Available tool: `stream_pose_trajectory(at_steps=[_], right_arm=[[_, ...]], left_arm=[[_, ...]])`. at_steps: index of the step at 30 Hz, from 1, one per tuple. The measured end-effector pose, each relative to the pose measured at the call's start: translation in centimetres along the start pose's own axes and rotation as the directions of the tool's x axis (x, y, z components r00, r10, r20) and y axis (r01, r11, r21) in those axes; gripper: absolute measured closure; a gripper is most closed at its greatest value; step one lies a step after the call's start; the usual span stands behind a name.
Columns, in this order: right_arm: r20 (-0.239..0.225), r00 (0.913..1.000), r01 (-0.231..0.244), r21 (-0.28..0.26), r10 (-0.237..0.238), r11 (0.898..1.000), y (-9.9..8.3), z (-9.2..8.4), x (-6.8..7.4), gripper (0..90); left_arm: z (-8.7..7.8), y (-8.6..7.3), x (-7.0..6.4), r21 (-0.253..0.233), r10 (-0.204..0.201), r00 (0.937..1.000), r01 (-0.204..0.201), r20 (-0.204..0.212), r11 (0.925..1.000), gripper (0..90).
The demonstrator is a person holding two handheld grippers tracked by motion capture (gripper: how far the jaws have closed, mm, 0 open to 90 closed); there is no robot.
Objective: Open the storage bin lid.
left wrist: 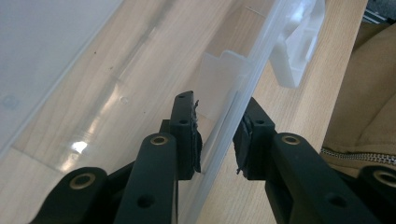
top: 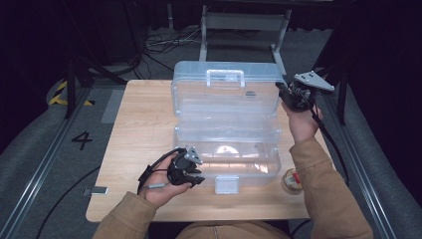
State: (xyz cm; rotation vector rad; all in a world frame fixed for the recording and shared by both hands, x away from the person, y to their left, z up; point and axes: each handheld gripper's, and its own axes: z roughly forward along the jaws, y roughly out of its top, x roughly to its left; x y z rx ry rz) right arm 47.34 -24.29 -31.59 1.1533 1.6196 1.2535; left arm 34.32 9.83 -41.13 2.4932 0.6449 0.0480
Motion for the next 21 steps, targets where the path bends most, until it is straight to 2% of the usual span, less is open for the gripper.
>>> stream_pose_trajectory(at_steps=[6, 10, 21], right_arm=[[0.002, 1.0, -0.003, 0.013, 0.003, 1.0, 0.3, 0.7, -0.1, 79.0], [-0.001, 0.9999, -0.011, 0.026, 0.011, 1.0, 0.5, 1.2, -0.3, 79.1], [-0.011, 0.9998, -0.018, 0.046, 0.019, 0.999, 0.7, 2.5, -0.8, 79.0]], left_arm=[[0.0, 0.0, 0.0, 0.0, -0.001, 1.0, 0.001, 0.001, 1.0, 72.2], [0.0, 0.2, 0.1, 0.017, -0.022, 0.9998, 0.022, 0.003, 0.9996, 71.9], [0.1, 0.2, 0.0, 0.019, -0.034, 0.9994, 0.034, 0.003, 0.9992, 71.4]])
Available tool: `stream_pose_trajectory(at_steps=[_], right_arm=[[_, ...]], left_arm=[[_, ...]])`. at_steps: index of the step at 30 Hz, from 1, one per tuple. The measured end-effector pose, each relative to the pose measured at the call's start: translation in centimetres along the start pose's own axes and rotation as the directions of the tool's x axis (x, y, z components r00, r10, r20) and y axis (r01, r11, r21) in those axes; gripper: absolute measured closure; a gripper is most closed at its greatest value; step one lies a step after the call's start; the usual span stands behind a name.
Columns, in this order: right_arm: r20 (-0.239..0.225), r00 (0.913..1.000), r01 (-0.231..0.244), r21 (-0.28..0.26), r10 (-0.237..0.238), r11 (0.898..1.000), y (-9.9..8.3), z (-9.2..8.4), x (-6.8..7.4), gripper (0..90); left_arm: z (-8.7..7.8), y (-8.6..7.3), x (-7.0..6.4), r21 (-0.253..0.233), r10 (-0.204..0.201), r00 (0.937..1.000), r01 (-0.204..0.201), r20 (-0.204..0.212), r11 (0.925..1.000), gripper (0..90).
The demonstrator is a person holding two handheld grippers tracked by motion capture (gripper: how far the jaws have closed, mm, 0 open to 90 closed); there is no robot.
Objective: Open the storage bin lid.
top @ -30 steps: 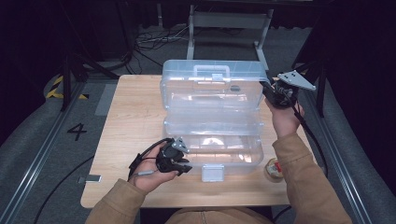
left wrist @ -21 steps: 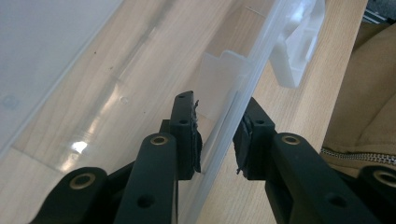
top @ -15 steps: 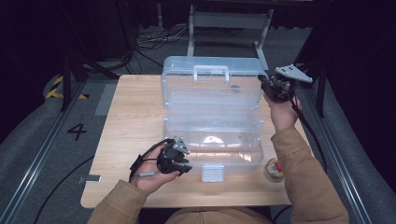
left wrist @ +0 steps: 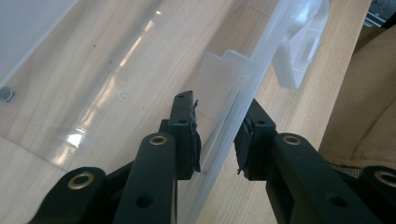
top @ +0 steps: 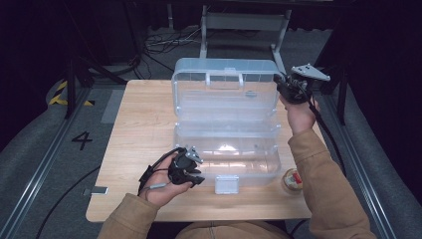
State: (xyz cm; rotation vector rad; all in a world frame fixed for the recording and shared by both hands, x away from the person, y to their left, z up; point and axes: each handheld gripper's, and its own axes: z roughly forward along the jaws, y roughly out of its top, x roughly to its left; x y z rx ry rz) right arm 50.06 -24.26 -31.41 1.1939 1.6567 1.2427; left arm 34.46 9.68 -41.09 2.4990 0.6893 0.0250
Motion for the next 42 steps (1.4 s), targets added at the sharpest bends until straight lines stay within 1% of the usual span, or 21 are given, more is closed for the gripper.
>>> stream_pose_trajectory(at_steps=[10, 12, 14, 15, 17, 20, 25, 35, 37, 39, 42], right_arm=[[-0.017, 0.9997, -0.015, 0.011, 0.015, 1.0, 0.1, 1.2, -0.6, 79.0], [-0.018, 0.9996, -0.019, 0.019, 0.02, 1.0, 0.1, 1.5, -0.6, 79.2], [-0.018, 0.9996, -0.023, 0.028, 0.023, 0.999, 0.2, 1.8, -0.7, 79.3], [-0.017, 0.9995, -0.025, 0.033, 0.025, 0.999, 0.3, 1.9, -0.7, 79.4], [-0.016, 0.9995, -0.026, 0.039, 0.027, 0.999, 0.3, 2.1, -0.8, 79.5], [-0.017, 0.9989, -0.042, 0.059, 0.043, 0.997, 0.4, 2.8, -1.0, 79.8], [-0.018, 0.9988, -0.044, 0.077, 0.046, 0.996, 0.6, 3.4, -1.1, 79.9], [-0.026, 0.9979, -0.056, 0.086, 0.059, 0.995, 0.4, 4.5, -1.5, 79.8], [-0.032, 0.9968, -0.07, 0.091, 0.073, 0.993, 0.4, 4.7, -1.6, 79.6], [-0.034, 0.9965, -0.073, 0.098, 0.077, 0.992, 0.3, 5.0, -1.8, 79.7], [-0.032, 0.9974, -0.061, 0.109, 0.065, 0.992, 0.3, 5.4, -1.8, 79.8]], left_arm=[[0.0, -0.1, -0.1, -0.007, -0.016, 0.9999, 0.016, -0.003, 0.9998, 70.7], [0.1, -0.1, -0.1, -0.015, -0.022, 0.9998, 0.022, -0.004, 0.9996, 70.6], [0.1, -0.2, -0.1, -0.015, -0.013, 0.9999, 0.013, -0.007, 0.9998, 70.6], [0.1, -0.2, -0.2, -0.02, -0.021, 0.9998, 0.02, -0.005, 0.9996, 70.5], [0.1, -0.2, -0.2, -0.022, -0.021, 0.9998, 0.021, -0.004, 0.9995, 70.4], [0.1, -0.2, -0.2, -0.024, -0.027, 0.9996, 0.027, -0.003, 0.9993, 70.2], [0.1, -0.3, -0.2, -0.029, -0.037, 0.9993, 0.037, -0.006, 0.9989, 69.8], [0.1, -0.3, -0.2, -0.028, -0.038, 0.9993, 0.038, -0.006, 0.9989, 69.5], [0.1, -0.2, -0.2, -0.026, -0.039, 0.9992, 0.039, -0.003, 0.9989, 69.5], [0.1, -0.2, -0.2, -0.022, -0.046, 0.9989, 0.046, -0.001, 0.9987, 69.5], [0.1, -0.2, -0.2, -0.023, -0.046, 0.999, 0.046, -0.001, 0.9987, 69.5]])
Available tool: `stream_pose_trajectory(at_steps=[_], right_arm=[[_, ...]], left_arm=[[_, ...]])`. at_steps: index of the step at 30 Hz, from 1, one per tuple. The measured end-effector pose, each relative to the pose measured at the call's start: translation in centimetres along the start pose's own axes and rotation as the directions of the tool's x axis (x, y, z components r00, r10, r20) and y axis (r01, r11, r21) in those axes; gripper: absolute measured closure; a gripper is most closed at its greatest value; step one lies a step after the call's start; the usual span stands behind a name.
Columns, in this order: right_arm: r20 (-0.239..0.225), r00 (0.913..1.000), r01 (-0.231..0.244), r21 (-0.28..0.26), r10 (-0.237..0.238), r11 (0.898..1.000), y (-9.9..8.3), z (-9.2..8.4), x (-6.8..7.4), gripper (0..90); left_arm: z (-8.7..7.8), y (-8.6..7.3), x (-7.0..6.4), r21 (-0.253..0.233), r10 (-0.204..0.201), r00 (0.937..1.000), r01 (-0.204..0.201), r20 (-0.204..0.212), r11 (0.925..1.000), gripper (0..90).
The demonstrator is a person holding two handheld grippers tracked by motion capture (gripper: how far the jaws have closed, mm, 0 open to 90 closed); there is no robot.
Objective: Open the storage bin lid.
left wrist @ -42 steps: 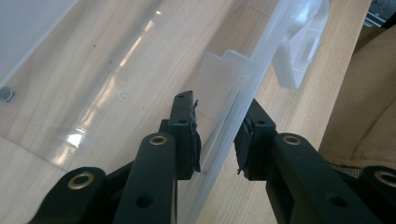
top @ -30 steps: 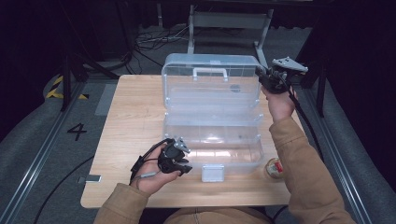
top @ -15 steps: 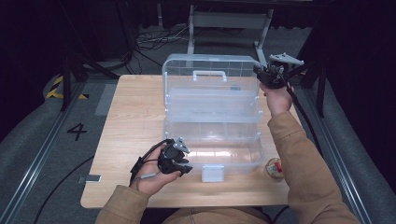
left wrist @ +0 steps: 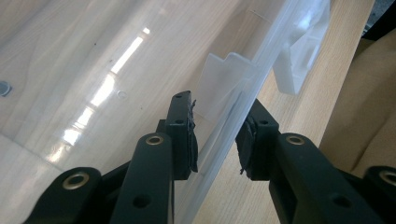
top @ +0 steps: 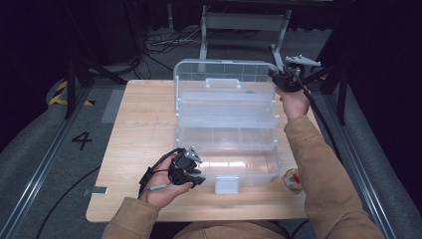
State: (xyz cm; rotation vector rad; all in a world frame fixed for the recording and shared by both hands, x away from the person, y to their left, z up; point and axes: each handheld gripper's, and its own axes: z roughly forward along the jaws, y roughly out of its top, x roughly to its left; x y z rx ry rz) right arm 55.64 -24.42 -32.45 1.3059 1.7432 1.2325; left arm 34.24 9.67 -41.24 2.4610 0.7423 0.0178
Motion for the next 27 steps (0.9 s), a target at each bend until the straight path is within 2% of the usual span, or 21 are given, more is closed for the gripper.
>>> stream_pose_trajectory(at_steps=[14, 27], right_arm=[[-0.004, 0.9997, 0.023, 0.024, -0.023, 0.999, -0.2, 1.5, -0.5, 79.9], [-0.029, 0.9996, 0.009, 0.068, -0.007, 0.998, -0.5, 3.4, -1.3, 79.9]], left_arm=[[0.0, 0.2, 0.1, 0.012, -0.006, 1.0, 0.006, 0.001, 0.9999, 69.4], [0.0, 0.3, 0.1, 0.018, -0.004, 1.0, 0.004, -0.003, 0.9998, 69.4]])
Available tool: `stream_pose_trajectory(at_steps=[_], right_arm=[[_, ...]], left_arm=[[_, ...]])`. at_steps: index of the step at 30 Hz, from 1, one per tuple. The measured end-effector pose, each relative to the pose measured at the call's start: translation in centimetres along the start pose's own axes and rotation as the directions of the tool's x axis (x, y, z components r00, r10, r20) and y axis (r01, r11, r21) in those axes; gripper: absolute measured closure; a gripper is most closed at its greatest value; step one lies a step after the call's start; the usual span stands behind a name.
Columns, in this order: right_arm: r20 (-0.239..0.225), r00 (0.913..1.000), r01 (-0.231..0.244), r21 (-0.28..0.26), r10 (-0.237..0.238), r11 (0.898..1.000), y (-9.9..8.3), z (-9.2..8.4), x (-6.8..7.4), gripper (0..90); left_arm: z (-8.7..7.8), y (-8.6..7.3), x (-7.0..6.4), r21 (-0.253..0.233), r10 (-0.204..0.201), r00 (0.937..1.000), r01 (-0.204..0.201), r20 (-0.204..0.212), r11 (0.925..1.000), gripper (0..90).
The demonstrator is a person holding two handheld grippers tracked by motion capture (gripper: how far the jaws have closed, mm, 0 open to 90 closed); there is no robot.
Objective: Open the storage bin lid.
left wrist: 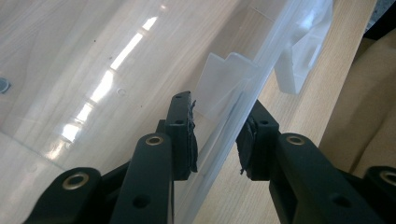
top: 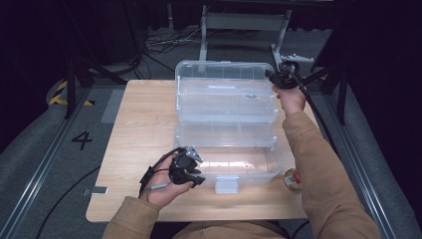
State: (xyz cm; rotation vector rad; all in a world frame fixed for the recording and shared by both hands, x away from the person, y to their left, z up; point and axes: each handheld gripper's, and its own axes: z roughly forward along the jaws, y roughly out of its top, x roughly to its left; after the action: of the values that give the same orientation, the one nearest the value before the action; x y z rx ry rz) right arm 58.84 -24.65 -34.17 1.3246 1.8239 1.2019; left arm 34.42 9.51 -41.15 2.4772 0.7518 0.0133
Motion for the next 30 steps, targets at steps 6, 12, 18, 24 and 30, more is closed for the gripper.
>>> stream_pose_trajectory(at_steps=[6, 12, 18, 24, 30], right_arm=[[-0.013, 0.9999, 0.009, 0.027, -0.009, 1.0, -0.1, 1.0, -0.5, 80.5], [-0.026, 0.9997, 0.003, 0.049, -0.001, 0.999, -0.3, 1.8, -0.8, 80.8], [-0.031, 0.9995, -0.006, 0.066, 0.008, 0.998, -0.5, 2.4, -1.0, 81.3], [-0.03, 0.9995, -0.009, 0.084, 0.011, 0.996, -0.7, 2.8, -1.2, 81.5], [-0.034, 0.9993, -0.01, 0.101, 0.013, 0.995, -0.9, 3.3, -1.3, 81.7]], left_arm=[[0.0, 0.0, 0.0, 0.0, -0.004, 1.0, 0.004, 0.0, 1.0, 69.1], [0.0, 0.0, 0.0, -0.002, -0.004, 1.0, 0.004, 0.001, 1.0, 69.1], [0.0, 0.0, 0.0, 0.003, -0.004, 1.0, 0.004, 0.001, 1.0, 69.1], [0.0, 0.0, 0.0, 0.003, -0.007, 1.0, 0.007, 0.002, 1.0, 69.1], [0.0, 0.0, 0.0, 0.003, -0.006, 1.0, 0.006, 0.001, 1.0, 69.1]])
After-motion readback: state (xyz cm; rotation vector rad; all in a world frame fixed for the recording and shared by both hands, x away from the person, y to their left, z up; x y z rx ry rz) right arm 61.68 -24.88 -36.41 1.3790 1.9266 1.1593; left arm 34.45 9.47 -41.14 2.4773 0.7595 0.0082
